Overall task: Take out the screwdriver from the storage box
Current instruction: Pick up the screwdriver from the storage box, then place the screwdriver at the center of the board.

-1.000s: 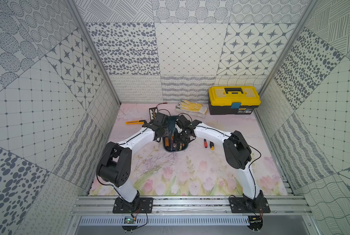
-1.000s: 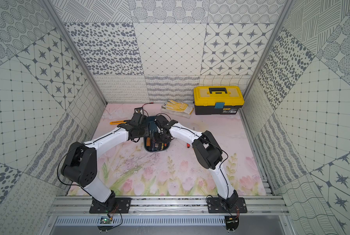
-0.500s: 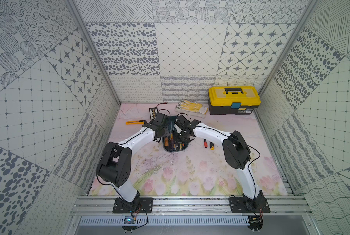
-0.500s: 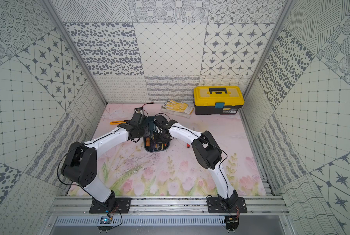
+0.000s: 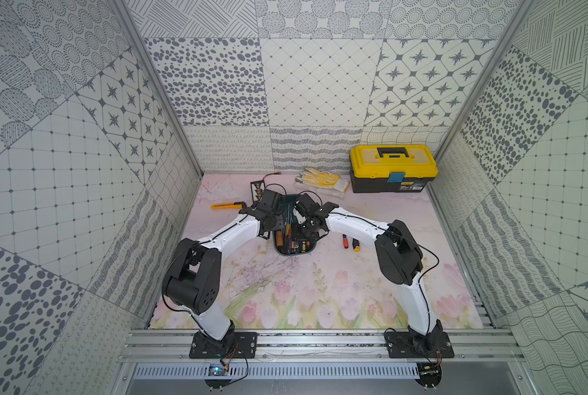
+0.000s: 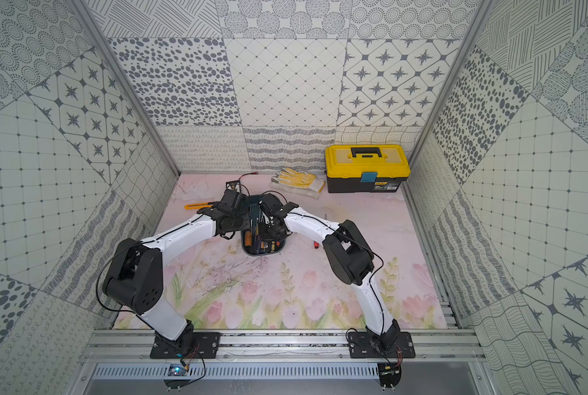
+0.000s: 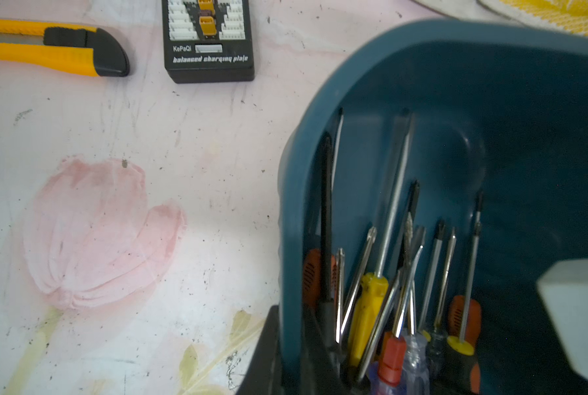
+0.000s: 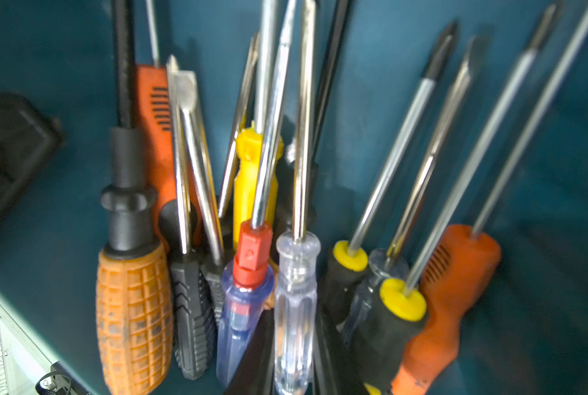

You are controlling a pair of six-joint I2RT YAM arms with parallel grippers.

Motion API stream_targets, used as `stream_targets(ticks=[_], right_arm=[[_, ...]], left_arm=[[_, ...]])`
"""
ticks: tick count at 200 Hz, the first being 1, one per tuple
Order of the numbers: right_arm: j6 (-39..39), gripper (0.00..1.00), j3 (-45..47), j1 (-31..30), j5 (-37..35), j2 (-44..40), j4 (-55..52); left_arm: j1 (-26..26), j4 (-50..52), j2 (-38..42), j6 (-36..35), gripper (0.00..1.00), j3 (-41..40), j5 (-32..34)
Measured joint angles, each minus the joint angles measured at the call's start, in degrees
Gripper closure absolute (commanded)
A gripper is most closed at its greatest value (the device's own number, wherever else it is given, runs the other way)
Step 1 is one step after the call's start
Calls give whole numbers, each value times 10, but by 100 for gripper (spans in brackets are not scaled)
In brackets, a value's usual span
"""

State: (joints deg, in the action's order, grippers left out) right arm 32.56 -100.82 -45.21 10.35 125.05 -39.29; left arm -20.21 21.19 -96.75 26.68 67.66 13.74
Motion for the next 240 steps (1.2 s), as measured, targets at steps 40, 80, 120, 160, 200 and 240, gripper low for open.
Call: stream_targets(ticks=[40,80,120,160,200,240], right_arm=[[0,100,9,-2,-23,-12,0],[0,100,14,-1,-45,-35,-4],[-2,100,21,0,-57,-60,-4],[-26,100,45,0,-86,-102,0],[-57,100,83,23,-116,-173,8],[-79,100,165,98,-127,-240,12]], left_arm=[[0,0,0,2,100,0,2],[0,0,0,2,100,0,4],[0,0,-1,2,100,0,5],[0,1,-5,3,100,0,11],[0,1,-6,3,100,1,14],[0,6,-7,2,100,6,15]])
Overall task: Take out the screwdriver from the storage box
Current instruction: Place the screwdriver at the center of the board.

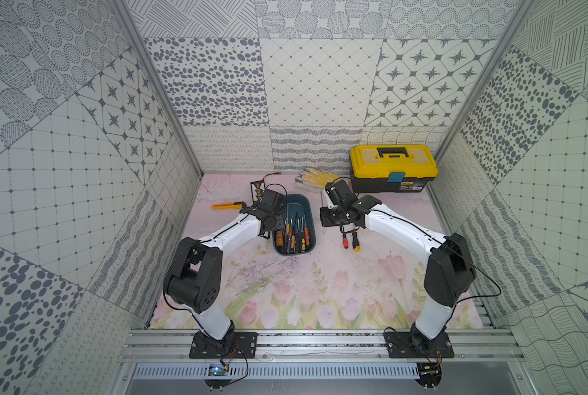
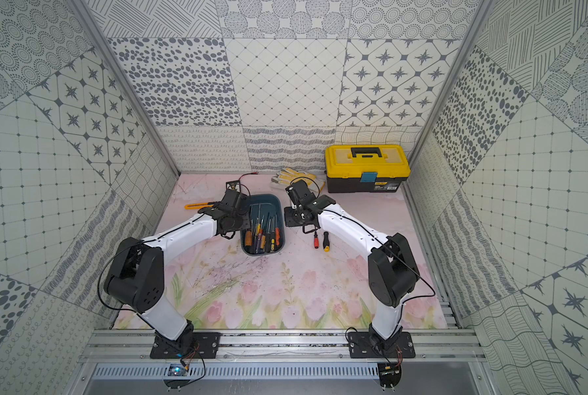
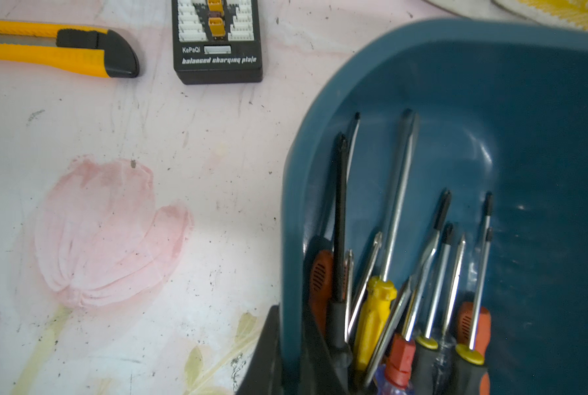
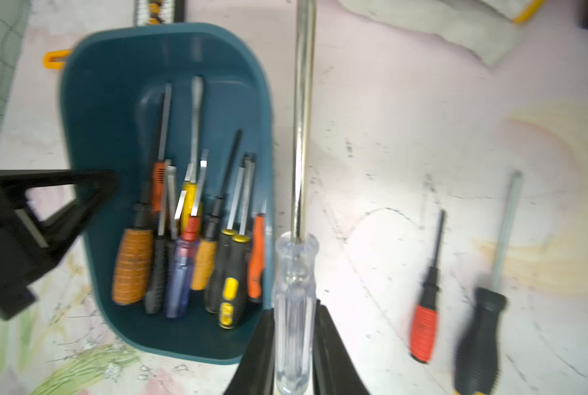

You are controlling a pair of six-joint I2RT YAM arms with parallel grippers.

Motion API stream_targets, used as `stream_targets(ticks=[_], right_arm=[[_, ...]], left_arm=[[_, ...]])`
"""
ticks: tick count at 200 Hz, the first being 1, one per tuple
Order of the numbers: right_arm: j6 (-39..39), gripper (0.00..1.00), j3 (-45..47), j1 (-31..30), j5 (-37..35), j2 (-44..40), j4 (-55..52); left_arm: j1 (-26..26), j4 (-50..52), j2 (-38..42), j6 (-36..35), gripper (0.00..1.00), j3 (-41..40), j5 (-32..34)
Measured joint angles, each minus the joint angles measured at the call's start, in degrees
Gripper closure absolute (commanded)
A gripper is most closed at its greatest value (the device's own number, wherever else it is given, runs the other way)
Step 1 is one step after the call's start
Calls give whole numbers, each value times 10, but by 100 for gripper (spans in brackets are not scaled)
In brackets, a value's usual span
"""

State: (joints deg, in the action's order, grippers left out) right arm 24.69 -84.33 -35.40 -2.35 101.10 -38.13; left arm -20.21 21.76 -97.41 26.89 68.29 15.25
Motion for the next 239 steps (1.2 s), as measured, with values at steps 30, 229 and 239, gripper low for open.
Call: stream_targets(ticks=[30,229,239], right_arm=[[-20,100,52,58,-23,-24,-21],[-106,100,121,131,-53,50,-50],[-106,100,121,132,-46,55,-45]], left_arm=[[0,2,0,0,100,2,1],[0,6,0,-1,100,7,1],[0,8,0,-1,100,9,1]])
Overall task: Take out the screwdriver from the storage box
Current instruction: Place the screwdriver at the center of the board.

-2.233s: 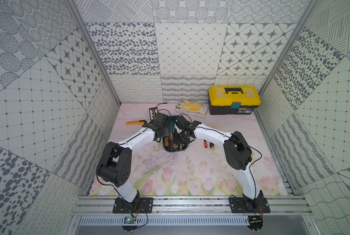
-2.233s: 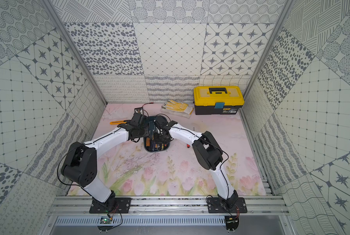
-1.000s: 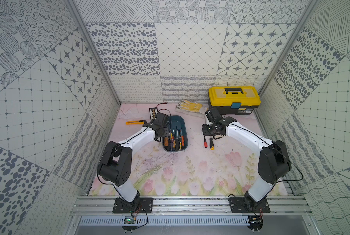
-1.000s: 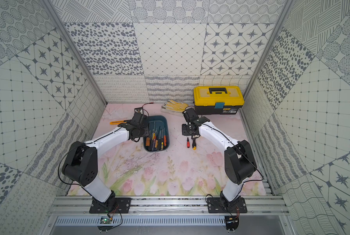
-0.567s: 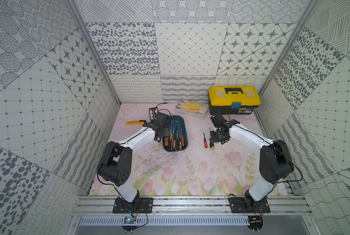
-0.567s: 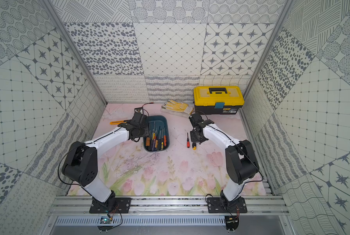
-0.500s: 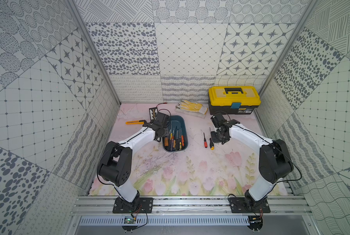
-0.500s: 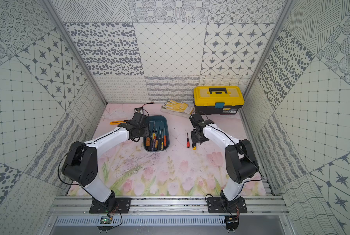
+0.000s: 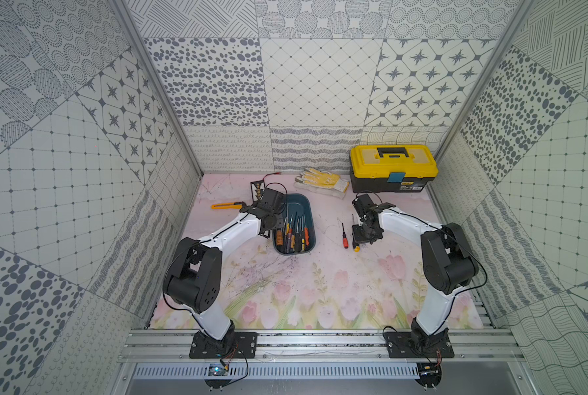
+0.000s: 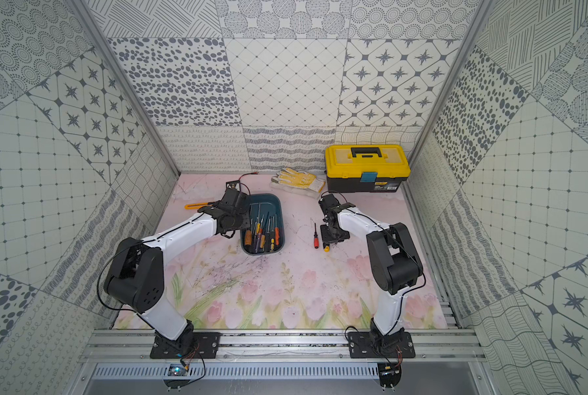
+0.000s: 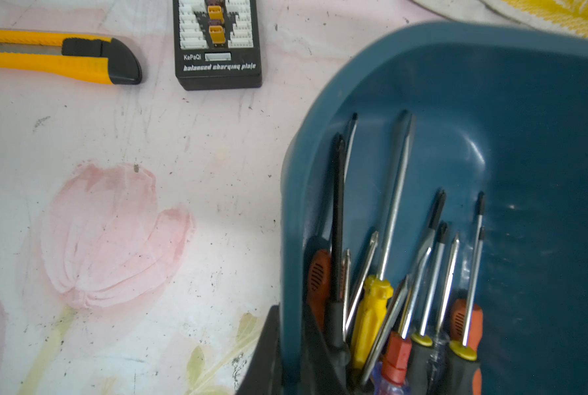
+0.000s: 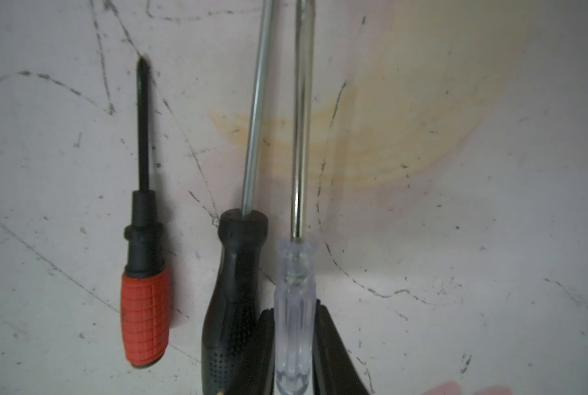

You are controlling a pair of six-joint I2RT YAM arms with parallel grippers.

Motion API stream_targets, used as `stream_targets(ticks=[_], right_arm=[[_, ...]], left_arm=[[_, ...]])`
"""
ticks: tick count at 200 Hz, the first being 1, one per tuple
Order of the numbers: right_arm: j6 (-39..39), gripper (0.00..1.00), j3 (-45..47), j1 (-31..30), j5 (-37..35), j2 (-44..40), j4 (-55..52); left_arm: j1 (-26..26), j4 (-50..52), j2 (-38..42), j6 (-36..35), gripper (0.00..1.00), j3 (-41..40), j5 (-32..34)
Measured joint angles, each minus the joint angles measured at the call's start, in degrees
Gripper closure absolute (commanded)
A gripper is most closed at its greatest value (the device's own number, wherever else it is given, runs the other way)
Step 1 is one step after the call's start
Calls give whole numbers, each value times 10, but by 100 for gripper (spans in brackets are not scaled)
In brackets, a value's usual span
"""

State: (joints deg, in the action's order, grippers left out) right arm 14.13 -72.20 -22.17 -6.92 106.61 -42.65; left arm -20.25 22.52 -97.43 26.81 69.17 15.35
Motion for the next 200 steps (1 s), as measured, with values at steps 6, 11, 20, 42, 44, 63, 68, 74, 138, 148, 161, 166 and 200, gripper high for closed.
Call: stream_targets(ticks=[6,11,20,42,44,63,68,74,138,148,161,166,200], right_arm=[[0,100,0,0,3,3,2],[0,100,0,1,6,5,3],[0,100,0,1,14,10,5],[3,100,0,1,25,16,7],[3,100,0,1,27,16,7],[4,100,0,1,30,16,8],[4,100,0,1,31,16,8],[5,100,0,1,32,16,9],[12,85,0,1,34,16,9],[16,83,0,1,34,16,9],[20,81,0,2,34,16,9],[20,80,0,2,34,16,9],[25,73,3,2,34,16,13]], left_arm=[[0,0,0,0,100,1,0],[0,0,0,0,100,1,0],[0,0,0,0,100,1,0],[0,0,0,0,100,1,0],[0,0,0,0,100,1,0],[0,0,0,0,100,1,0],[0,0,0,0,100,1,0],[0,0,0,0,100,1,0],[0,0,0,0,100,1,0],[0,0,0,0,100,1,0],[0,1,0,0,100,2,0],[0,2,0,-1,100,3,0],[0,3,0,-2,100,5,0]])
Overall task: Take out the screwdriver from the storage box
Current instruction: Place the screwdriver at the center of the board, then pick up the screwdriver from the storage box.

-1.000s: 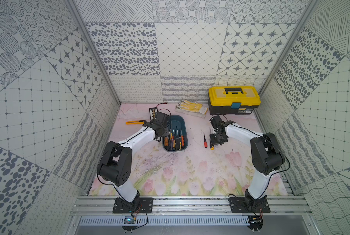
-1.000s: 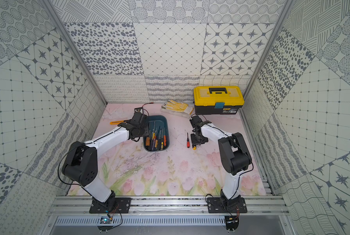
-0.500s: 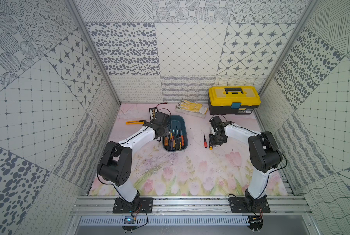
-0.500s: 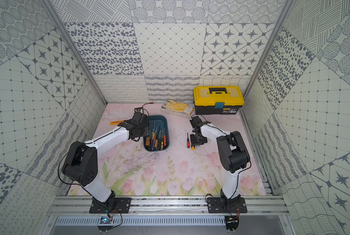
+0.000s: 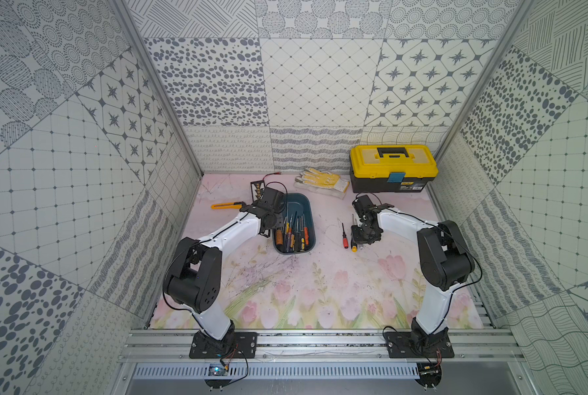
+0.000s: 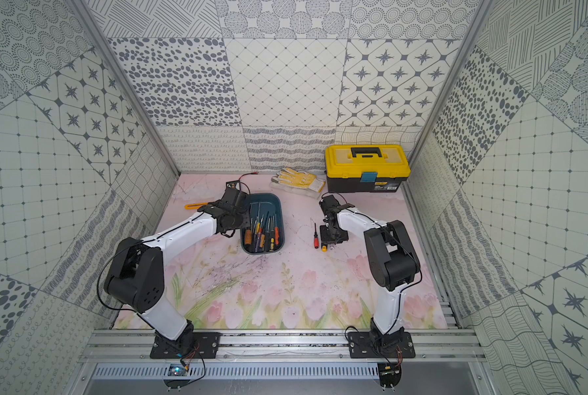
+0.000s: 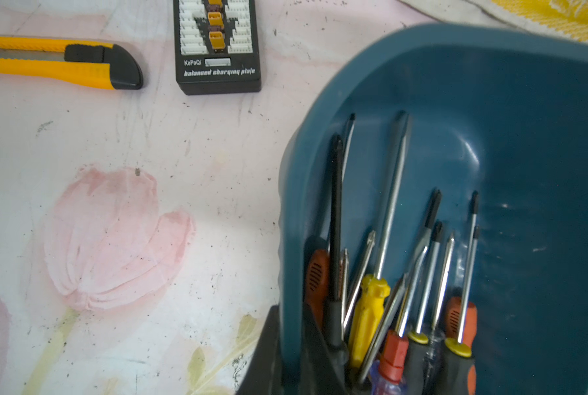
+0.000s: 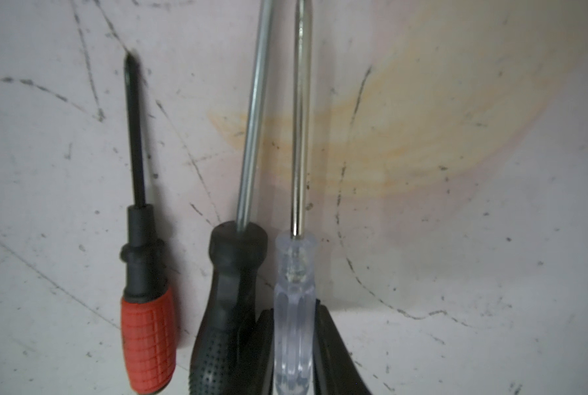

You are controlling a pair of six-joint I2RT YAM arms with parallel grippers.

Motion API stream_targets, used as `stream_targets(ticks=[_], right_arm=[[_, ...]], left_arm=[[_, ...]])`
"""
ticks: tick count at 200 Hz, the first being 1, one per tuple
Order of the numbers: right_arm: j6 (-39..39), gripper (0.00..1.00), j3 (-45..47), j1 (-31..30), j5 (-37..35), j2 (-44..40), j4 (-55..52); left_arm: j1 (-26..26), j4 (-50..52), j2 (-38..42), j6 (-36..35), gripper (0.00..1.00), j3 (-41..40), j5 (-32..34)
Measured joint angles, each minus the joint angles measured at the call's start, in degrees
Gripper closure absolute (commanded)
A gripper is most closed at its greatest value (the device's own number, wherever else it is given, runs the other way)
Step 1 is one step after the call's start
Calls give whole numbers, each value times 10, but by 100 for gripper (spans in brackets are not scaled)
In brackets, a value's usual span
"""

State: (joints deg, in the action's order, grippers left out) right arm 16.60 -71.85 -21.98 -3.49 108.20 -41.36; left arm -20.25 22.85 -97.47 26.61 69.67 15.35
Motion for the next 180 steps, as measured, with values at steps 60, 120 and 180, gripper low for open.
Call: stream_targets(ticks=[60,120,180], right_arm=[[8,66,5,0,0,-10,-2],[8,64,-9,0,-6,-45,-20],[17,61,-62,-4,30,-118,-15]], left_arm=[[0,1,0,0,100,0,0],[0,1,0,0,100,0,0],[0,-1,3,0,100,-2,-4]])
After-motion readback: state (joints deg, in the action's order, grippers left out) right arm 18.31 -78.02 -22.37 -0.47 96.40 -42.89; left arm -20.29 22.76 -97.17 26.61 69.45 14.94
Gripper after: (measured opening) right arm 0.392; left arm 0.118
